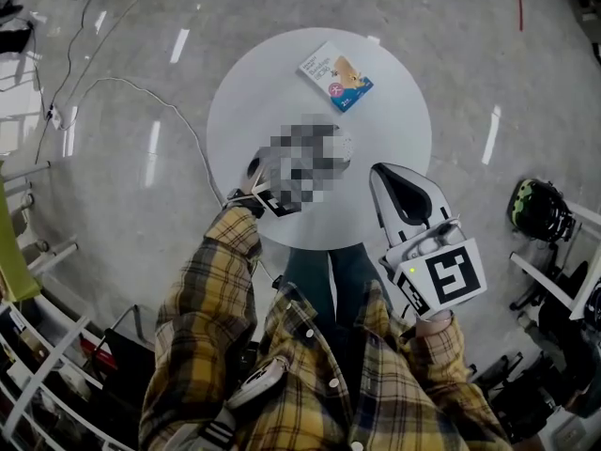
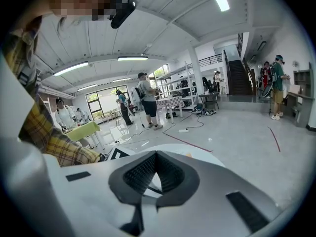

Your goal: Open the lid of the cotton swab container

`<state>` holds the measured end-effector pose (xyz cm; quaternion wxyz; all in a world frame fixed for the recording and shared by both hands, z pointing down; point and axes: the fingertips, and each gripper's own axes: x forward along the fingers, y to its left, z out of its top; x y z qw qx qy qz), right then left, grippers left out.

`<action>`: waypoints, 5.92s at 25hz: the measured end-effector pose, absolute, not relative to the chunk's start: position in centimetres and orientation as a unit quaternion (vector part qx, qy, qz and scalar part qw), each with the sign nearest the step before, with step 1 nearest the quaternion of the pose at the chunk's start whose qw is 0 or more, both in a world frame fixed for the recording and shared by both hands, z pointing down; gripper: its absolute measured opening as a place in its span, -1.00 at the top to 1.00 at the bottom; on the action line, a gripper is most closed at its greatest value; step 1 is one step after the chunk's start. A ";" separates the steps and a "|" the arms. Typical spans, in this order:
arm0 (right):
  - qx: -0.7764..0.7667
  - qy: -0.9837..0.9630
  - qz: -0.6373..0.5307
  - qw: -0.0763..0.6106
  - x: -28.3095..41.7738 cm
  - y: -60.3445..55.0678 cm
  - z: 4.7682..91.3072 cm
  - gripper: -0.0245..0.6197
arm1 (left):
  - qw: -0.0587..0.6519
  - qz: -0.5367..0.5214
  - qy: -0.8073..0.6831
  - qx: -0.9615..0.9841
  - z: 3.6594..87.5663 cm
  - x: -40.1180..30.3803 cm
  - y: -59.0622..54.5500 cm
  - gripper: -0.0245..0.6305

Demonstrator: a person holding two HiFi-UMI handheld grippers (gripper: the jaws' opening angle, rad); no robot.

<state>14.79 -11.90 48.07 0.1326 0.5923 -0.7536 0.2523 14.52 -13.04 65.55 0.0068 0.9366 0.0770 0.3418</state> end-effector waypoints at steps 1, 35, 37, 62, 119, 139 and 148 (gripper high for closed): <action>0.592 -0.754 0.251 0.133 14.8 -11.9 47.9 0.87 | 0.011 0.338 0.071 0.938 65.1 14.6 -13.1 0.10; 0.508 -0.852 0.093 0.091 10.6 -11.1 29.7 0.87 | 0.091 0.290 -0.160 0.939 37.6 7.0 -11.9 0.10; 0.493 -0.862 0.078 0.086 9.3 -10.8 28.1 0.87 | 0.090 0.290 -0.168 0.938 35.9 5.7 -11.5 0.10; 0.346 -0.935 0.044 0.066 1.4 -5.4 22.3 0.84 | 0.090 0.313 -0.165 0.931 30.5 0.6 -4.8 0.10; 0.135 -0.978 0.110 0.118 1.2 -3.1 24.7 0.07 | 0.063 0.343 -0.109 0.931 30.9 4.8 -2.2 0.10; 0.119 -0.971 0.191 0.079 1.0 -3.1 23.9 0.08 | 0.038 0.341 -0.108 0.933 31.1 4.6 -1.9 0.11; 0.128 -0.971 0.186 0.083 1.1 -3.3 24.3 0.06 | 0.042 0.338 -0.104 0.934 31.4 4.7 -2.0 0.11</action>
